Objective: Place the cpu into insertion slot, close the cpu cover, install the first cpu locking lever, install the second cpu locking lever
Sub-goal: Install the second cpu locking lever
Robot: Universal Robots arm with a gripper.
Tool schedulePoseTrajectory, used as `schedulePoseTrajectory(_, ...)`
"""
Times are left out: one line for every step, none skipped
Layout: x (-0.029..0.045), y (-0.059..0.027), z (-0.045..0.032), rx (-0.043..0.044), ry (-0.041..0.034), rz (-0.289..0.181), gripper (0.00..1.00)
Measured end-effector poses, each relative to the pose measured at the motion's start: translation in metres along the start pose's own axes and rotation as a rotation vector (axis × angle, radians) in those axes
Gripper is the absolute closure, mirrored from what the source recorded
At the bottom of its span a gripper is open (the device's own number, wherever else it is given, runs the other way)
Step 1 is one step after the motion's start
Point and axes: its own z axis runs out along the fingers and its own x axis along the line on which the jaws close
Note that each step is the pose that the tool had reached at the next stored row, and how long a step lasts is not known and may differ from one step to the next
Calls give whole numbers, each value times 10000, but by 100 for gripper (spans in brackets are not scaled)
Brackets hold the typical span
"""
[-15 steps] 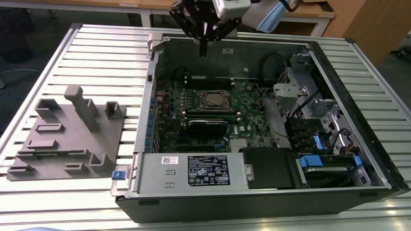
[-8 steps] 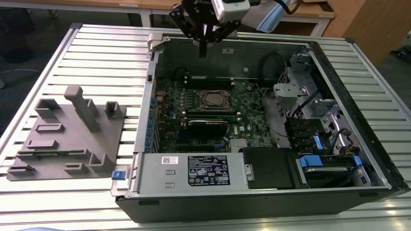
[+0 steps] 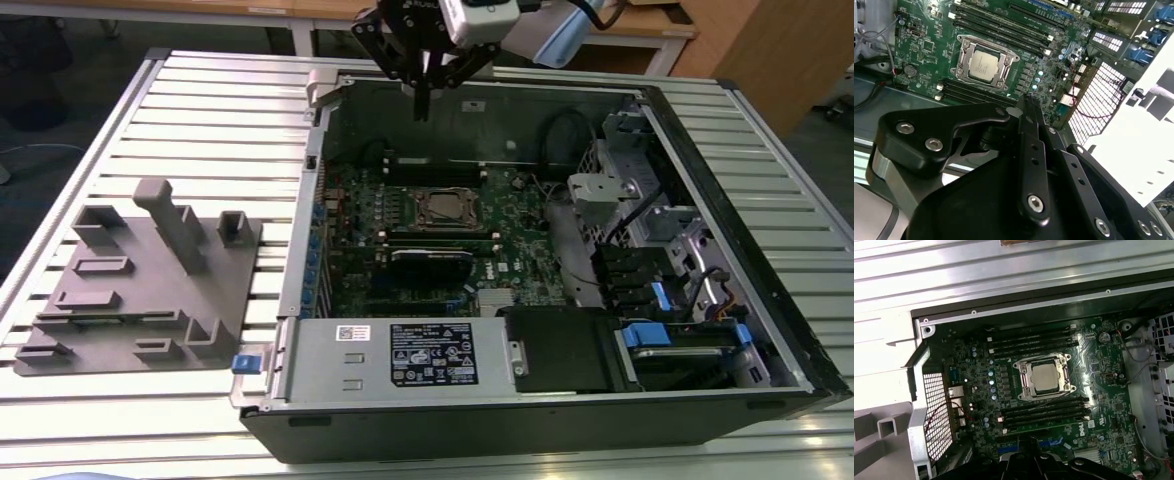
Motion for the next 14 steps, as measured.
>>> schedulePoseTrajectory(0,-1,8,-1,0,0,89)
schedulePoseTrajectory(1,-1,19,1,1,0,89)
schedulePoseTrajectory(1,-1,33,3,1,0,89)
schedulePoseTrajectory(1,-2,50,4,2,0,89)
schedulePoseTrajectory(1,-2,69,2,1,0,89)
schedulePoseTrajectory(1,-2,88,2,1,0,89)
schedulePoseTrajectory(1,-3,106,2,1,0,89)
schedulePoseTrajectory(2,-3,124,3,1,0,89)
schedulePoseTrajectory(2,-4,142,3,1,-1,89)
schedulePoseTrajectory(2,-4,159,3,2,0,89)
schedulePoseTrajectory(2,-5,177,3,2,-1,89)
schedulePoseTrajectory(3,-5,195,3,1,0,89)
schedulePoseTrajectory(3,-6,215,2,1,-1,89)
schedulePoseTrajectory(3,-6,233,2,1,0,89)
